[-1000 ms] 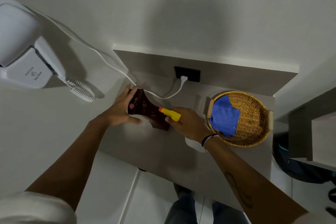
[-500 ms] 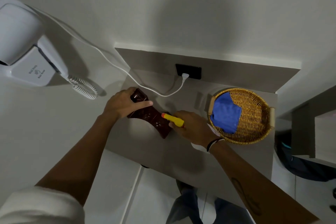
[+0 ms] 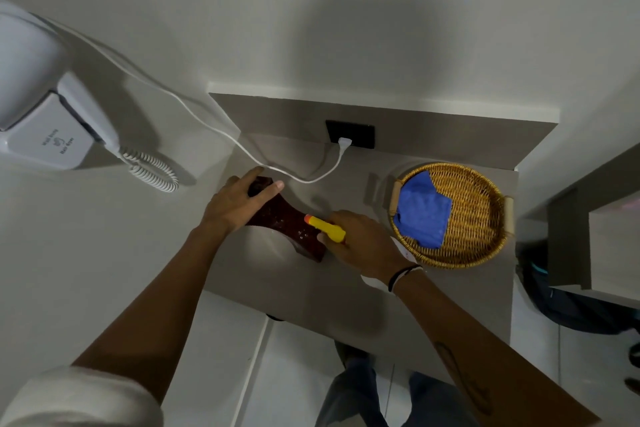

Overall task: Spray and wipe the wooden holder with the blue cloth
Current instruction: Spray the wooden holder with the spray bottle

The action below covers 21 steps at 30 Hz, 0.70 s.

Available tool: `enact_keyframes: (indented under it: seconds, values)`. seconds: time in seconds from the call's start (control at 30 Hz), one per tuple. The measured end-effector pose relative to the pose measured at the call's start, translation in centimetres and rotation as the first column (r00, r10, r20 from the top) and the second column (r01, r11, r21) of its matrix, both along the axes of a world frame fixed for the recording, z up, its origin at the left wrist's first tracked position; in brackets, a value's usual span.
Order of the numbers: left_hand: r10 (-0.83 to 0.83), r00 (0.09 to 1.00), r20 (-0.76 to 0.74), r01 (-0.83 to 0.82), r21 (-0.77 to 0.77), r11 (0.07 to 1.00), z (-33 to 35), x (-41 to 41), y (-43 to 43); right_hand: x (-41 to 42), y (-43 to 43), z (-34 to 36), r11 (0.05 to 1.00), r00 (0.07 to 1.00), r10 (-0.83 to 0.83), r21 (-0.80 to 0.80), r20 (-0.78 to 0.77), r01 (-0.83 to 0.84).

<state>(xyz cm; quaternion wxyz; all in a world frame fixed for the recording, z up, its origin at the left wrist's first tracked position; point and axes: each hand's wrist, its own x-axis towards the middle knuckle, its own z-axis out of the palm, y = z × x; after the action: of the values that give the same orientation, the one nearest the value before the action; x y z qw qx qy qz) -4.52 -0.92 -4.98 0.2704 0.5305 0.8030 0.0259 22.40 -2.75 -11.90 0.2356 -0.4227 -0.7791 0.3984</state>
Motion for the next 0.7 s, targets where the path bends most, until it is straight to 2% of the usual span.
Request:
enact_keyframes:
  seconds: [0.1,0.2,0.33,0.5,0.57,0.7]
  values:
    - [-0.015,0.994,0.110,0.022,-0.055,0.998,0.0,-0.1,-0.3,0.1,-0.2,-0.2,1.000,0.999,-0.011,-0.007,0.031,0.012]
    - [-0.126,0.972,0.199,0.151,-0.118,0.981,0.3,-0.5,-0.9,0.3,-0.5,-0.4,1.000,0.999,-0.019,-0.014,0.032,0.019]
    - [-0.272,0.938,0.216,0.290,-0.058,0.955,0.2,-0.9,-1.8,0.6,-0.7,-0.5,0.999,0.999,-0.003,-0.037,0.040,0.004]
    - [-0.318,0.947,0.051,0.312,0.093,0.945,-0.3,0.0,-2.5,1.1,-1.1,-0.7,0.999,0.999,0.001,-0.040,0.035,0.000]
    - [-0.326,0.945,0.037,0.322,0.089,0.943,-0.5,0.1,-2.8,1.4,-1.2,-0.9,0.999,0.999,0.001,-0.035,0.035,0.000]
    - [-0.394,0.906,0.154,0.399,-0.001,0.917,0.1,-0.5,-2.5,1.8,-1.4,-1.1,0.998,0.999,0.011,-0.057,0.031,-0.010]
